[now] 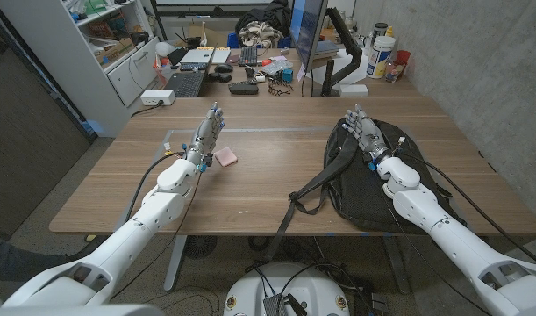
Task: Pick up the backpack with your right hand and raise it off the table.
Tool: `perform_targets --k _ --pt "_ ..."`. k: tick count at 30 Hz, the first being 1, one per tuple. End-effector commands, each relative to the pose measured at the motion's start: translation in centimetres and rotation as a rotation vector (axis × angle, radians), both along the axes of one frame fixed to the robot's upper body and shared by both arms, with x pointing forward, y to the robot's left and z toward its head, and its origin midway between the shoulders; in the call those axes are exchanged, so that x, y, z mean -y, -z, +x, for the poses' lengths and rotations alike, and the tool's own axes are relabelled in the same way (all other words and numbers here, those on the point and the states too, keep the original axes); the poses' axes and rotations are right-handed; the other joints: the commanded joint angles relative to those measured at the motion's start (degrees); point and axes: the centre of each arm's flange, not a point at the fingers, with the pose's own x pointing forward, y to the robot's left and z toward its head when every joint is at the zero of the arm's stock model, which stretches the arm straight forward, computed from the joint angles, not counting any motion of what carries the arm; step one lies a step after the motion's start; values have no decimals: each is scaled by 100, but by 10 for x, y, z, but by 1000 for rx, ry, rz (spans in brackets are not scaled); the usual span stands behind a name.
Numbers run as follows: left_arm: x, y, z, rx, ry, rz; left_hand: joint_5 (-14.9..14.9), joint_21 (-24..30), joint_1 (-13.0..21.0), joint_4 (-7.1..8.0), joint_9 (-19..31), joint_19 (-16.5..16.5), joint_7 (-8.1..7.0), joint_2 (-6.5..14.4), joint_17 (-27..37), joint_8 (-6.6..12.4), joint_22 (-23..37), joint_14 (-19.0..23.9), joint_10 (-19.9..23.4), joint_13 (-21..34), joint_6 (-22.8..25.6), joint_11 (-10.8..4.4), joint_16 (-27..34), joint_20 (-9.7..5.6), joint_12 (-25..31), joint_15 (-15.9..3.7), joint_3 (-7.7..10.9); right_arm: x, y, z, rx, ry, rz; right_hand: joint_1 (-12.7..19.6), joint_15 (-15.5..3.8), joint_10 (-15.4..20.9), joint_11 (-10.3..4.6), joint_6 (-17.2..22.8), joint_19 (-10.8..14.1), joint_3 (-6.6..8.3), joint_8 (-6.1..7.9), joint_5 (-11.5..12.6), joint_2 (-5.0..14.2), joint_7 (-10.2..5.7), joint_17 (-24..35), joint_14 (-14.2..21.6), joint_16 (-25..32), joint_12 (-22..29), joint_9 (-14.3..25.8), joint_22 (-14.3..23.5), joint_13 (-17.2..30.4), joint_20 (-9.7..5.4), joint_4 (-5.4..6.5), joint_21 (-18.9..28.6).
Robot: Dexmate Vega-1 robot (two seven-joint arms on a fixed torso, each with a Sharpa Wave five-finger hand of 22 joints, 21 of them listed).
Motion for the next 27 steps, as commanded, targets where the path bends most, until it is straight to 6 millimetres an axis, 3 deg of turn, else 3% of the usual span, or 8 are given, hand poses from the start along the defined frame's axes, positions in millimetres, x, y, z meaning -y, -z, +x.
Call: perform_targets --k 1,27 --pt "-1 2 1 2 -1 2 40 35 58 -5 25 -36 45 12 24 20 30 -47 -52 30 13 2 39 -258 34 11 32 -3 -2 2 2 1 2 52 8 55 7 37 51 51 20 31 0 -3 22 48 40 26 17 29 28 -121 -14 5" --pt "-4 3 4 -9 7 7 29 26 77 -11 25 -54 32 41 24 17 31 -52 -47 31 10 -14 37 -225 35 9 18 -10 -20 -10 76 2 -22 85 -12 64 -30 58 74 65 21 27 19 -23 17 67 31 16 18 31 29 -115 -45 -62"
